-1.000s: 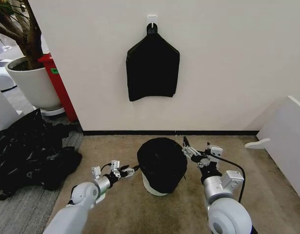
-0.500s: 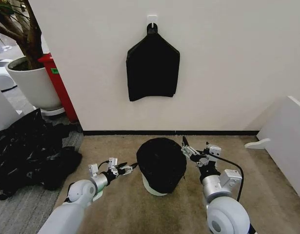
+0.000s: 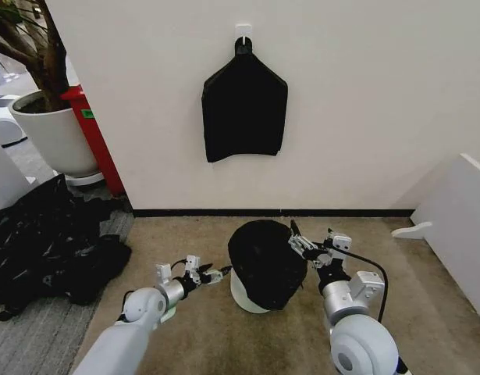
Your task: Place the garbage bag over the trash bin.
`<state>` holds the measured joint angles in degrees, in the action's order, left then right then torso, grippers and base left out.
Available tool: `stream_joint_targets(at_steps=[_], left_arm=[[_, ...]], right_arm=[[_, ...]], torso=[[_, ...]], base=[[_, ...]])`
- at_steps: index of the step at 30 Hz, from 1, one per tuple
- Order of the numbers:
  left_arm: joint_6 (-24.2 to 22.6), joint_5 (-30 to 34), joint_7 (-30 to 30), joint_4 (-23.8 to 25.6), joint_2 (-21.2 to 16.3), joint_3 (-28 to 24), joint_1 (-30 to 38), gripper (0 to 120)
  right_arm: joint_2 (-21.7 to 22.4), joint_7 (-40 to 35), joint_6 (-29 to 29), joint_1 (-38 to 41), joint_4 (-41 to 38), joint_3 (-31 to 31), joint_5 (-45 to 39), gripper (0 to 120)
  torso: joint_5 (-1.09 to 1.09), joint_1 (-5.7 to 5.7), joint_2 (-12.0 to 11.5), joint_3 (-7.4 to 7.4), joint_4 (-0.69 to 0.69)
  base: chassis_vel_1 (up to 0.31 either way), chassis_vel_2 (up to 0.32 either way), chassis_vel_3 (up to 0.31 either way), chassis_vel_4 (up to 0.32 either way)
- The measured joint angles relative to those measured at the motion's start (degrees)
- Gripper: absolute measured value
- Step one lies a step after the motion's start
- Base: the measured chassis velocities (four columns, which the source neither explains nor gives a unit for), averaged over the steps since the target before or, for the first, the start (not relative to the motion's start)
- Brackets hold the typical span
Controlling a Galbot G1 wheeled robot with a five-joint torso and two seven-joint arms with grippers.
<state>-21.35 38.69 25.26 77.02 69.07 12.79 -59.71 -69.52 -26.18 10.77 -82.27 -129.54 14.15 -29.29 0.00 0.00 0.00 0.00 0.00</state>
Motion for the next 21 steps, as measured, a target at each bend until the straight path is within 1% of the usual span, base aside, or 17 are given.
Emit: stream_joint_targets(at_steps=[3, 8, 10, 13, 15, 16, 20, 21], left_arm=[[0.1, -0.8, -0.1, 0.1, -0.1, 0.1, -0.6, 100], [0.4, -1.6, 0.0, 1.3, -1.8, 1.5, -2.4, 100], [0.5, -1.5, 0.1, 2.1, -3.0, 2.6, -3.4, 100], [1.0, -0.6, 0.5, 3.7, -4.5, 3.9, -4.6, 100], [1.3, 1.0, 0.5, 5.1, -5.3, 4.7, -5.5, 100], [1.3, 1.0, 0.5, 5.1, -5.3, 4.7, -5.5, 100], [1.8, 4.7, 0.3, 8.5, -6.4, 6.0, -6.9, 100], [1.8, 5.8, 0.1, 9.5, -6.6, 6.2, -7.0, 100]], right_arm=[[0.0, 0.0, 0.0, -0.2, 0.0, 0.1, 0.0, 100], [-0.5, 0.2, 0.0, -0.5, 0.0, -0.2, 0.3, 100], [-0.7, 0.4, 0.0, -0.8, -0.2, -0.4, 0.4, 100], [-0.8, 0.5, -0.1, -1.9, -0.7, -0.4, 0.3, 100], [-0.6, 0.7, -0.1, -4.2, -2.0, -0.2, -1.0, 100], [-0.6, 0.7, -0.1, -4.2, -2.0, -0.2, -1.0, 100], [-0.5, 3.8, -0.6, -14.2, -4.7, 2.1, -6.1, 100], [-0.5, 5.6, -1.2, -17.0, -4.8, 2.8, -7.0, 100]], torso=[[0.00, 0.00, 0.0, 0.00, 0.00], [0.00, 0.00, 0.0, 0.00, -0.01], [-0.01, 0.00, 0.0, 0.00, 0.01], [0.00, 0.00, 0.0, 0.00, 0.02], [0.00, 0.00, 0.0, 0.00, 0.02], [0.00, 0.00, 0.0, 0.00, 0.02], [-0.01, 0.00, 0.0, -0.01, 0.00], [-0.01, 0.00, 0.0, -0.01, -0.02]], base=[[0.000, 0.000, 0.000, 0.000], [0.000, 0.000, 0.000, 0.000], [0.000, 0.000, 0.000, 0.000], [0.000, 0.000, 0.000, 0.000], [0.000, 0.000, 0.000, 0.000], [0.000, 0.000, 0.000, 0.000], [0.000, 0.000, 0.000, 0.000], [0.000, 0.000, 0.000, 0.000]])
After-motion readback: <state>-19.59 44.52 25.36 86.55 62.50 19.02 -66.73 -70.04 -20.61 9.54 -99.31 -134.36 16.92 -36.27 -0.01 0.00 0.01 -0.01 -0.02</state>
